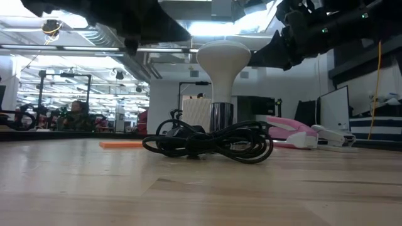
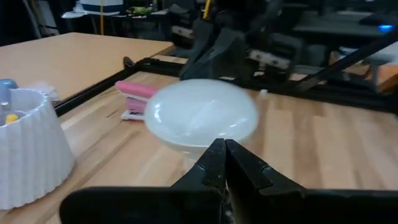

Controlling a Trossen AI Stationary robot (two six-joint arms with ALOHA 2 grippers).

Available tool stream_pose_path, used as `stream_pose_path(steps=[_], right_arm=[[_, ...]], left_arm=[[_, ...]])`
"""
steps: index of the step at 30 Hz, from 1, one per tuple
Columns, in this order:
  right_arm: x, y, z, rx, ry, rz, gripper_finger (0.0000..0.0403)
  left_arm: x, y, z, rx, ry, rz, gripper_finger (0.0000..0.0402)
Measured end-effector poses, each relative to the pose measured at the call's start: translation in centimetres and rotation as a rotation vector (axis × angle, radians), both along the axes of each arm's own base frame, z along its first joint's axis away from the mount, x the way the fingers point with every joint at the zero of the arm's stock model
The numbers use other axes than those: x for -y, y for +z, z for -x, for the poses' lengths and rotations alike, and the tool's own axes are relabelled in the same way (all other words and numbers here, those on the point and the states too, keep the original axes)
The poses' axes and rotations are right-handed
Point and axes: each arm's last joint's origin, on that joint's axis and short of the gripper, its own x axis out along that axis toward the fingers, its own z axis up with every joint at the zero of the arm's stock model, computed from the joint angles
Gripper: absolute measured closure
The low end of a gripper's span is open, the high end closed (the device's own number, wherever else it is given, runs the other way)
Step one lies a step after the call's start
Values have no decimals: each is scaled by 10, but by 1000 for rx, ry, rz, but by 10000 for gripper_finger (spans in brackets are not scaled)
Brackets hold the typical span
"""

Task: Screw lightbulb
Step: Remove the lightbulb from the lamp

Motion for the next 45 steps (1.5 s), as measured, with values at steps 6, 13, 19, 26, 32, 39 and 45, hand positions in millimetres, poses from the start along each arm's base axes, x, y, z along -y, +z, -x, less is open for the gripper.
stream_pose_path(steps=[6,13,19,26,32,39,45], right_arm=[[-2,1,0,-2,63,-17,393],[-2,1,0,-4,76,-21,392],[-2,0,0,-5,76,-21,391],[-2,0,0,-5,76,-21,391],[-2,0,0,-13,76,-20,391],[-2,-1,1,-25,76,-20,391],[-2,-10,4,-98,48,-97,391]], left_arm=[[14,2,7,6,-110,132,400],[20,-10,12,-87,-156,308,397],[19,-27,18,-204,-92,466,330],[18,-42,10,-212,-40,395,235],[13,-62,-2,-157,86,340,208],[5,-77,-15,-96,129,341,212],[6,-72,-21,-48,76,226,213]])
